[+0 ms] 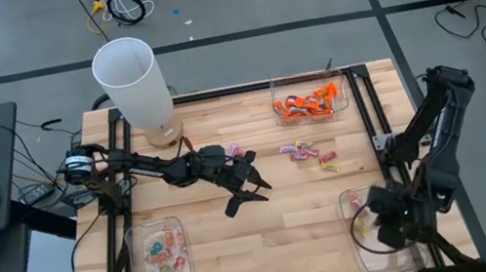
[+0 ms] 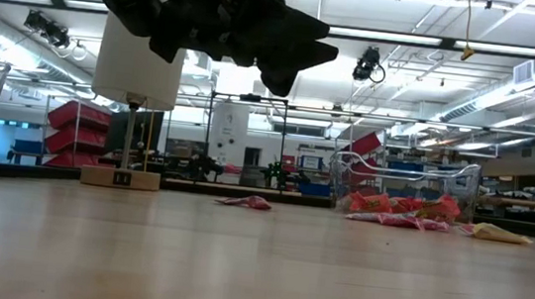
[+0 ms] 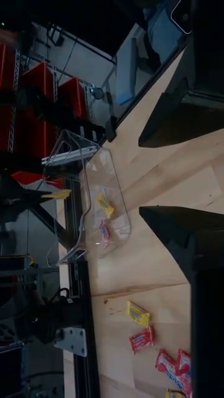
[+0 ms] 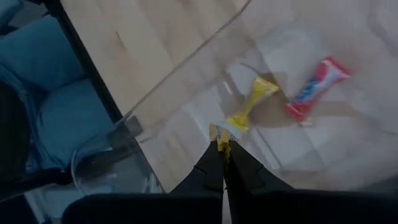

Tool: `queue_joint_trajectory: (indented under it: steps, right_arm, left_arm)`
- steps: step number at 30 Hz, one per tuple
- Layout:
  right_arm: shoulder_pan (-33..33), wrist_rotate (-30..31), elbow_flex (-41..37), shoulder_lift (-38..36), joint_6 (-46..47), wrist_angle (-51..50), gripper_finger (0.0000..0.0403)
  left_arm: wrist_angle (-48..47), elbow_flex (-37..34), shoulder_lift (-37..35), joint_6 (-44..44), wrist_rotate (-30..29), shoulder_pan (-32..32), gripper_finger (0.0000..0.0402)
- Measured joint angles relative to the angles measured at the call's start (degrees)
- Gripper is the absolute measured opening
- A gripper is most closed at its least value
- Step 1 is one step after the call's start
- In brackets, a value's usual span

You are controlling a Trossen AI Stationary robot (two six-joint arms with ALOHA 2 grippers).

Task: Sort candy
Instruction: Put the yellow candy into the bottom right transparent bin

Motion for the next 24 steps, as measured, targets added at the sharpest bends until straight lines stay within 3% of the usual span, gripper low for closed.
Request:
queue_joint_trajectory:
  steps: [7,11,24]
  right_arm:
    - [-0.2,-2.8,-6.9,0.0,0.8,8.0,0.0000]
    - [-0.2,-6.9,-9.1,0.0,2.6,8.7,0.0000]
    - [-0.2,-12.0,-13.7,0.0,3.4,12.9,0.0018]
  left_arm:
    - [0.0,0.0,0.0,0.2,0.0,0.0,0.0167]
    - [0.0,0.0,0.0,0.2,0.0,0.0,0.0167]
    - [-0.7,0.0,0.0,0.4,-0.1,0.0,0.0167]
